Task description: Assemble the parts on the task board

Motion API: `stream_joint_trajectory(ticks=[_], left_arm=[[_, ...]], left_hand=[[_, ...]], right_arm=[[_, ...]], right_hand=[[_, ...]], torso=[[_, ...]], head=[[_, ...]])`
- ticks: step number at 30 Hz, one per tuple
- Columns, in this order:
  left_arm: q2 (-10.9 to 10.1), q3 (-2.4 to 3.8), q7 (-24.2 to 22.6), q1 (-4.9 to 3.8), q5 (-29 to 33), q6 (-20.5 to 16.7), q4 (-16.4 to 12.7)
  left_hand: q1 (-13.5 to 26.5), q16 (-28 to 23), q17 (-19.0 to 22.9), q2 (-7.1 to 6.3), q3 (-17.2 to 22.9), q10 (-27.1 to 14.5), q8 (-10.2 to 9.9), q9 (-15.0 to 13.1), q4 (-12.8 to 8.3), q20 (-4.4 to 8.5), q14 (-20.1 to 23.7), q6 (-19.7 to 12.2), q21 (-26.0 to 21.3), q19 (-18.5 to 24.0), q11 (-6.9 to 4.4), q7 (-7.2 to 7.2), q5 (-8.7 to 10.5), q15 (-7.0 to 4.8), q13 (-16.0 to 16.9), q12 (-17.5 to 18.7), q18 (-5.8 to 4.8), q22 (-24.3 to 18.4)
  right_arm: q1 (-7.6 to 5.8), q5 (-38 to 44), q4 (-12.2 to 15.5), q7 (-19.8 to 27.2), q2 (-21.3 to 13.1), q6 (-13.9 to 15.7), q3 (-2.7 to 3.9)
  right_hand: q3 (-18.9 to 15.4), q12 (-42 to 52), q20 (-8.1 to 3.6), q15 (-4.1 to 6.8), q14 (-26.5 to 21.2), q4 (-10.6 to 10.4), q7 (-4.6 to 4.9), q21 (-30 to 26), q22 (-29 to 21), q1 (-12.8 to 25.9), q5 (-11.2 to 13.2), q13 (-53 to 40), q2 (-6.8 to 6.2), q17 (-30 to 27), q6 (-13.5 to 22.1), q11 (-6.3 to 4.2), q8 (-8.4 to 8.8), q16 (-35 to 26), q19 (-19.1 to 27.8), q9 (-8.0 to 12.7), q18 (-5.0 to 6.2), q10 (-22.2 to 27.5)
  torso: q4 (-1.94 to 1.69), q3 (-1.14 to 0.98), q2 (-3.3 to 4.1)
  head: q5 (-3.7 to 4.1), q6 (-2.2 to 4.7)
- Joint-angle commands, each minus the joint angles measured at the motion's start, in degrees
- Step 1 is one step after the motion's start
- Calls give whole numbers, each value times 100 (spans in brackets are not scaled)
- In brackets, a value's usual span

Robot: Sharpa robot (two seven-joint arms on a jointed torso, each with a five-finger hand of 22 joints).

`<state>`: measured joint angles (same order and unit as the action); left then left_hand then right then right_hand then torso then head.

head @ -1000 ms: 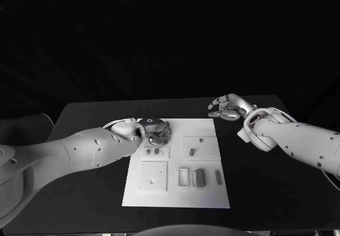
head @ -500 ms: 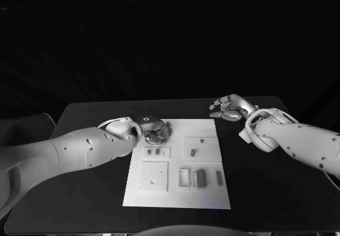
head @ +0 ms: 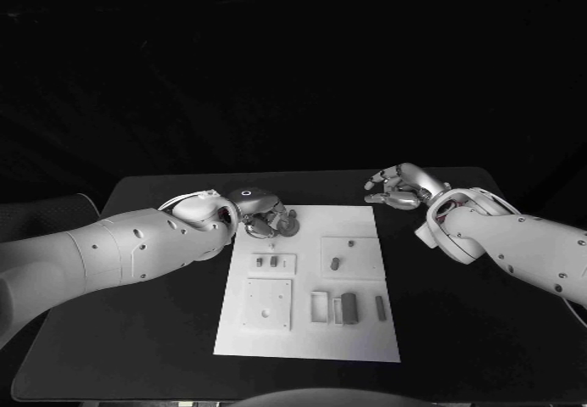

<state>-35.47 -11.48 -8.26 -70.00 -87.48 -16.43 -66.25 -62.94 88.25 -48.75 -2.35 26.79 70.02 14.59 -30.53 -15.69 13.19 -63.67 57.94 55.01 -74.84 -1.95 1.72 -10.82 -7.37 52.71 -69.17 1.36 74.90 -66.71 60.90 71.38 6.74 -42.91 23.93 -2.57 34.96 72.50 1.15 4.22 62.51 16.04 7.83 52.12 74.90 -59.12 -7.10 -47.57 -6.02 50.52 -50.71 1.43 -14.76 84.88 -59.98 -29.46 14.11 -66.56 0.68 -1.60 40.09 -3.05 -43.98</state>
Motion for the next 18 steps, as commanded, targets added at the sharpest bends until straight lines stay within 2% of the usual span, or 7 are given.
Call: stream_joint_trajectory(ticks=[1,6,9,12,18], left_arm=[[-25,-3,1,1,46,-20,-19],[-55,-20,4,3,46,-21,6],[-70,-32,6,6,46,-19,25],[-96,-84,5,14,42,-22,32],[-149,-121,11,35,39,-32,47]], left_hand=[[55,-29,-7,-25,-20,-1,39,-10,-8,-9,-90,304,21,-12,-20,260,7,-83,-5,-6,766,92],[54,-31,-7,-33,-20,0,39,-10,-11,-9,-91,305,21,-12,-22,258,6,-85,-6,-5,765,92],[52,-32,-7,-36,-19,1,40,-10,-13,-8,-91,306,21,-11,-23,257,6,-85,-6,-4,764,91],[50,-33,-7,-38,-18,2,40,-10,-14,-8,-91,307,20,-11,-23,256,5,-86,-7,-3,764,91],[43,-34,-8,-46,-16,4,39,-10,-19,-7,-92,306,20,-11,-25,255,5,-88,-7,-1,763,90]], right_arm=[[0,28,-1,29,5,-46,3],[0,28,3,29,9,-48,3],[0,28,0,30,9,-48,3],[0,28,0,30,4,-46,3],[0,28,0,29,2,-48,3]], right_hand=[[-1,20,-4,9,48,-46,38,-13,91,60,-31,-6,-19,-8,13,26,28,-1,-48,3,89,1],[-1,20,-4,9,48,-46,38,-13,91,60,-31,-6,-18,-8,13,26,28,-1,-48,3,89,2],[-1,20,-4,9,48,-46,38,-13,91,60,-31,-6,-18,-9,13,26,29,-1,-47,3,89,2],[0,20,-4,9,48,-46,38,-14,91,60,-31,-6,-18,-9,13,26,29,-1,-47,3,89,2],[0,21,-4,9,48,-46,38,-14,91,60,-31,-6,-17,-9,14,27,29,-1,-47,3,89,2]], torso=[[-2,7,8],[3,9,3],[10,7,5],[10,8,8],[9,13,11]], head=[[-11,-3],[-28,-12],[-76,-16],[-76,-26],[-66,-44]])
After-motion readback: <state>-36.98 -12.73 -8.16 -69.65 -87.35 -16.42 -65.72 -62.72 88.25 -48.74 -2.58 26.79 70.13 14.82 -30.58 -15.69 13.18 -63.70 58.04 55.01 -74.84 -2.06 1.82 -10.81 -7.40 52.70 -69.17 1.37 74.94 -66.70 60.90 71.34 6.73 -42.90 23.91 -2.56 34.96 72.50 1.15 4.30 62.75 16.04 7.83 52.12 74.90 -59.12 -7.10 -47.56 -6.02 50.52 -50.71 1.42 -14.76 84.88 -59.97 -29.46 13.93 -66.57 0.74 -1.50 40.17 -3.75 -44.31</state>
